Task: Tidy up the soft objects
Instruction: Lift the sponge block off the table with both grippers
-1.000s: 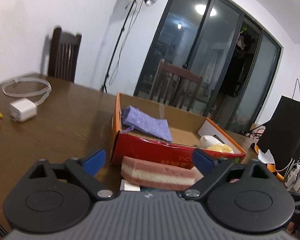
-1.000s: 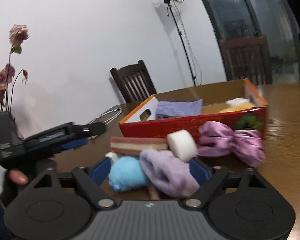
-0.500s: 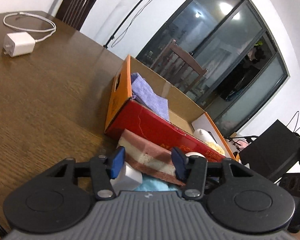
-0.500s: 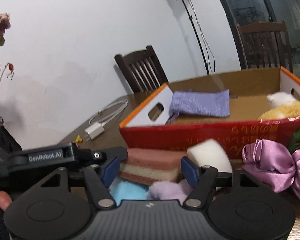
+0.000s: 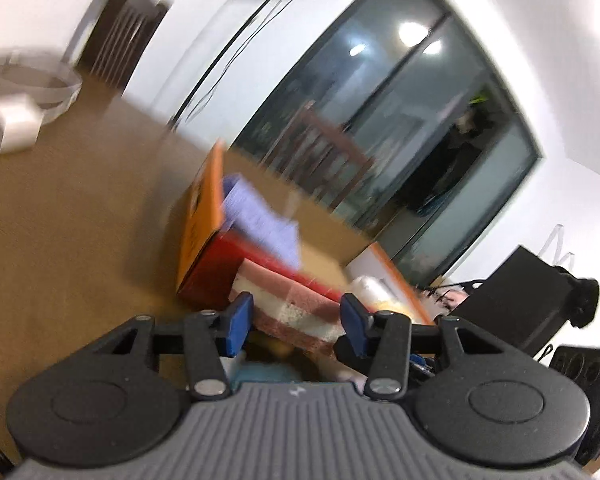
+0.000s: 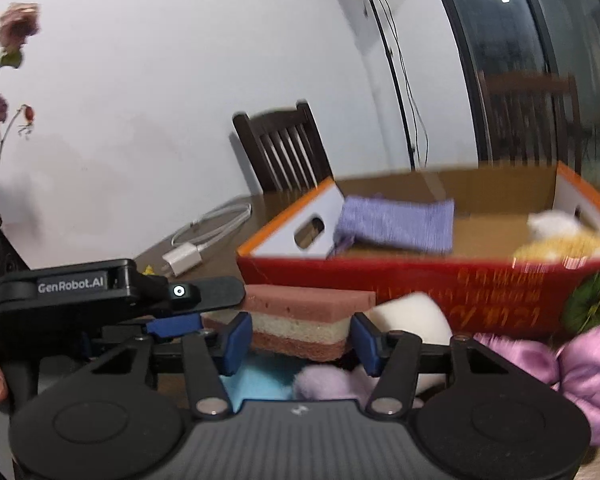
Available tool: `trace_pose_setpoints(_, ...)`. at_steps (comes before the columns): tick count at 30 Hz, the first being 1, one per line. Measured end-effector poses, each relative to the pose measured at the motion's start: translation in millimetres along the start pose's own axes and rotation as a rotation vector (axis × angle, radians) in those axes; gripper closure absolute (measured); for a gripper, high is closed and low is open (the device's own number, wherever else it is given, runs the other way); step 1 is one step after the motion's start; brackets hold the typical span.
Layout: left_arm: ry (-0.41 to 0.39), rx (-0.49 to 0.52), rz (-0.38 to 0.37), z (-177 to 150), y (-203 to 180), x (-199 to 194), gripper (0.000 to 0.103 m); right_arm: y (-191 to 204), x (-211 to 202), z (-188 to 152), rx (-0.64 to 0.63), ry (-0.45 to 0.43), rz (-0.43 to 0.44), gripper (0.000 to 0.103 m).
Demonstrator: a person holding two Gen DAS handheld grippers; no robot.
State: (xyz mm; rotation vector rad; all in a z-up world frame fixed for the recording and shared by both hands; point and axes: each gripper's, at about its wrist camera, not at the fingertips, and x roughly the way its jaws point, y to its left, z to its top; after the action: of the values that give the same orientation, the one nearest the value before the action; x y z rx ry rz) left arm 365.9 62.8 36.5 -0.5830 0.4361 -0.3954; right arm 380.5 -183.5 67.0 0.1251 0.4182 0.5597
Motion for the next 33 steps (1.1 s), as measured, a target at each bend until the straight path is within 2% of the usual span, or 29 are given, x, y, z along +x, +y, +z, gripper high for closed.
trace_pose_setpoints(3, -0.052, 0.005, -0.040, 3, -22, -29, 0.054, 16, -32, 9, -0.051, -0.058, -0.001, 0.052)
trace_pose_setpoints(5, -0.057, 0.042, -0.051, -1, -42, -50, 0.054, 28, -60, 9, -0.092, -0.085, -0.001, 0.052)
trace_pose_setpoints(8, -0.049, 0.050, -0.073, -21, -65, -77, 0.055, 36, -101, -1, -0.119, -0.080, 0.007, 0.052)
trace_pose_setpoints(13, 0.012, 0.046, -0.074, -78, -92, -112, 0.055, 36, -162, -38, -0.081, -0.015, 0.022, 0.052)
trace_pose_setpoints(17, 0.078, 0.103, -0.042, -118, -103, -127, 0.055, 33, -194, -75, -0.022, 0.050, 0.028, 0.052)
trace_pose_setpoints(20, 0.121, 0.114, -0.031, -138, -103, -131, 0.055, 31, -205, -94, 0.006, 0.087, 0.026, 0.052)
trace_pose_setpoints(24, 0.190, 0.090, -0.021, -152, -94, -130, 0.049, 33, -207, -109, 0.014, 0.132, 0.026, 0.049)
trace_pose_setpoints(27, 0.195, 0.090, 0.001, -154, -89, -133, 0.040, 32, -206, -112, 0.020, 0.145, 0.020, 0.047)
trace_pose_setpoints(29, 0.192, 0.090, 0.007, -152, -88, -134, 0.038, 30, -208, -110, 0.038, 0.134, 0.037, 0.044)
trace_pose_setpoints(32, 0.187, 0.083, 0.016, -147, -88, -133, 0.036, 22, -211, -107, 0.090, 0.118, 0.068, 0.033)
trace_pose_setpoints(33, 0.188, 0.080, 0.017, -147, -87, -132, 0.036, 19, -211, -107, 0.114, 0.118, 0.071, 0.033)
